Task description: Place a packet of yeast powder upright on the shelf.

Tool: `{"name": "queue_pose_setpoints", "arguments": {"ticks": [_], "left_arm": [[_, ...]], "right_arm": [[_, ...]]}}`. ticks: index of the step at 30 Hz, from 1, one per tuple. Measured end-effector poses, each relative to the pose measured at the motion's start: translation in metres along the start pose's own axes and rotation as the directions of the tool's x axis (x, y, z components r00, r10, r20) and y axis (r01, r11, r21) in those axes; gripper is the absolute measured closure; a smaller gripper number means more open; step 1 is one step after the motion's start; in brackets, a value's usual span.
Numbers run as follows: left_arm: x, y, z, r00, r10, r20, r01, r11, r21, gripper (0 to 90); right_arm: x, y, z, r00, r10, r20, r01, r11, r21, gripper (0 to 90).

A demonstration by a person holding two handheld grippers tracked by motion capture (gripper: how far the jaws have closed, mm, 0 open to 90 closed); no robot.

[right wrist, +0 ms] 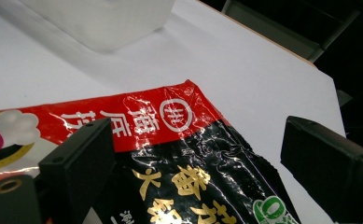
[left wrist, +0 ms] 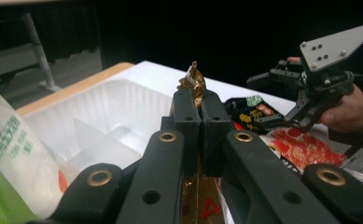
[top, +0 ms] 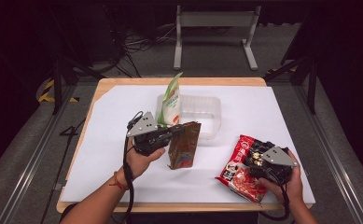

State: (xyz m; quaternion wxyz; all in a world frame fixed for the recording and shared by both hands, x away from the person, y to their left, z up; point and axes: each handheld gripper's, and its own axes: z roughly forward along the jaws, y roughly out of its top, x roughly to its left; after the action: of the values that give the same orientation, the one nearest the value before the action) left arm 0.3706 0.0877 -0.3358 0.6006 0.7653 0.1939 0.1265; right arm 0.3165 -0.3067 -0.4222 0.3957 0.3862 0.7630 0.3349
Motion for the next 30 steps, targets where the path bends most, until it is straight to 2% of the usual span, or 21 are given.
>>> {"name": "queue_pose_setpoints", "arguments": {"ticks": [4,10,14,21,24,26,28,30], "left_arm": [[0.002,0.008,-0.004,0.9998,0.009,-0.015,-0.009,0.9996,-0.026,88.0],[0.008,0.018,-0.008,0.9994,-0.001,-0.035,-0.001,0.998,-0.063,88.0],[0.017,0.027,-0.009,0.9981,-0.014,-0.06,0.008,0.9954,-0.095,88.0],[0.027,0.041,-0.002,0.9949,-0.018,-0.1,0.006,0.9929,-0.119,88.0],[0.032,0.048,0.005,0.9898,-0.015,-0.141,0.0,0.9939,-0.11,88.0],[0.035,0.051,0.008,0.9878,-0.032,-0.152,0.016,0.9942,-0.106,88.0],[0.038,0.055,0.013,0.9827,-0.022,-0.184,0.003,0.9947,-0.102,88.0],[0.041,0.057,0.018,0.9801,-0.035,-0.196,0.015,0.9947,-0.102,88.1]], "right_arm": [[-0.001,0.0,-0.001,1.0,0.007,-0.001,-0.007,1.0,-0.001,10.6],[-0.002,-0.001,0.001,1.0,0.005,0.003,-0.005,1.0,0.008,10.6],[-0.003,-0.002,0.002,0.9999,0.012,0.006,-0.012,1.0,0.009,10.6],[-0.002,-0.002,0.002,1.0,0.007,0.005,-0.007,1.0,0.015,10.6],[-0.003,-0.003,0.003,0.9999,0.009,0.007,-0.009,1.0,0.019,10.6],[-0.003,-0.003,0.003,0.9999,0.01,0.008,-0.01,1.0,0.018,10.6],[-0.004,-0.003,0.003,0.9999,0.008,0.006,-0.008,1.0,0.018,10.6],[-0.003,-0.003,0.003,1.0,0.006,0.007,-0.006,1.0,0.018,10.7]]}}
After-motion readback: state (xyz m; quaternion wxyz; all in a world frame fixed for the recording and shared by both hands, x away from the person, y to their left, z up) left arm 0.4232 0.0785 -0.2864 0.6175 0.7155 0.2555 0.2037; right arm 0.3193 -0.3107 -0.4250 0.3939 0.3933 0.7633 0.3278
